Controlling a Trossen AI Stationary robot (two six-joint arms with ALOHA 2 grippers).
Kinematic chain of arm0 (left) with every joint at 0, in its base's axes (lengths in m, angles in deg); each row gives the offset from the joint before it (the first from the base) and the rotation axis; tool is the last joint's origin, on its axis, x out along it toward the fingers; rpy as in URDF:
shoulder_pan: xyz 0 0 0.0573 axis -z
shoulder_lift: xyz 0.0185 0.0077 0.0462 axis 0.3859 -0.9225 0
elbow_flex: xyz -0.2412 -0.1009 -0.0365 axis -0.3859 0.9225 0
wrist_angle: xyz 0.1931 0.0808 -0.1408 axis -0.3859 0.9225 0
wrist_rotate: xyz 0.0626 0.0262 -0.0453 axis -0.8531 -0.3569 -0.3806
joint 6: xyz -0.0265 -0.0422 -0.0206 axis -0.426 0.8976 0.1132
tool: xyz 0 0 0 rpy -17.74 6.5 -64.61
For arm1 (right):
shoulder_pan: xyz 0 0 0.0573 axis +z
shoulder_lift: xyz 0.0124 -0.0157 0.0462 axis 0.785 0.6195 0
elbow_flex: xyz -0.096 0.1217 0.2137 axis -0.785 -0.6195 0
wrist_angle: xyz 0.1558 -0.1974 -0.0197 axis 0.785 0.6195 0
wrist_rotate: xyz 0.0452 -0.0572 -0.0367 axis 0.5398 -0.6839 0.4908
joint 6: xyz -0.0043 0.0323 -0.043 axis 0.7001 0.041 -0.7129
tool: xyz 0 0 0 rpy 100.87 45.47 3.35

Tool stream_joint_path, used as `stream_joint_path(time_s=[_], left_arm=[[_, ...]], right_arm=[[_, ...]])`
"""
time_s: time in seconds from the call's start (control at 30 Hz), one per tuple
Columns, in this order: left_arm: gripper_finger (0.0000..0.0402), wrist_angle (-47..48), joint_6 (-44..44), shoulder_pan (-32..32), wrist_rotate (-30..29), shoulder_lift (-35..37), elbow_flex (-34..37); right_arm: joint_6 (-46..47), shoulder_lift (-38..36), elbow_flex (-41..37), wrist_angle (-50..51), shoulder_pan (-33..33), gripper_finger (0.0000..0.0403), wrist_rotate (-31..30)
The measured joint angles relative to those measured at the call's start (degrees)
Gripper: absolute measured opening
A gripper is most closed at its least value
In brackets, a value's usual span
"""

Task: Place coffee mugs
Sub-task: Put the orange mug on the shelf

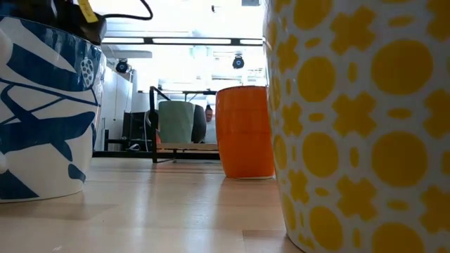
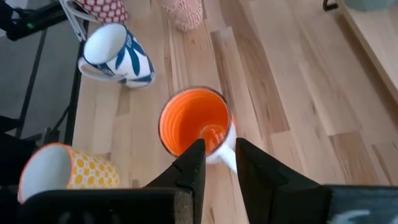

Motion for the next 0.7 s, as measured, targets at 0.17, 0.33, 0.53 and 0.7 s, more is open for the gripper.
stream_joint_path(time_s=[0.17,0.33,0.53,0.7], left_arm=[[0.0090,-1.4,-1.3,0.0,0.4,-2.9,0.0],[0.0090,-1.5,-2.2,0.0,0.4,-5.0,0.0],[0.0090,-2.7,-3.6,0.0,0.4,-6.9,0.0],[0.0090,-2.7,-2.9,0.0,0.4,-6.6,0.0]], right_arm=[[0.0,0.0,0.0,2.2,0.0,0.0068,0.0],[0.0,0.0,0.0,3.7,0.0,0.0068,0.0],[0.0,0.0,0.0,4.0,0.0,0.0068,0.1],[2.1,0.8,0.0,4.0,0.0,0.0068,-0.6]])
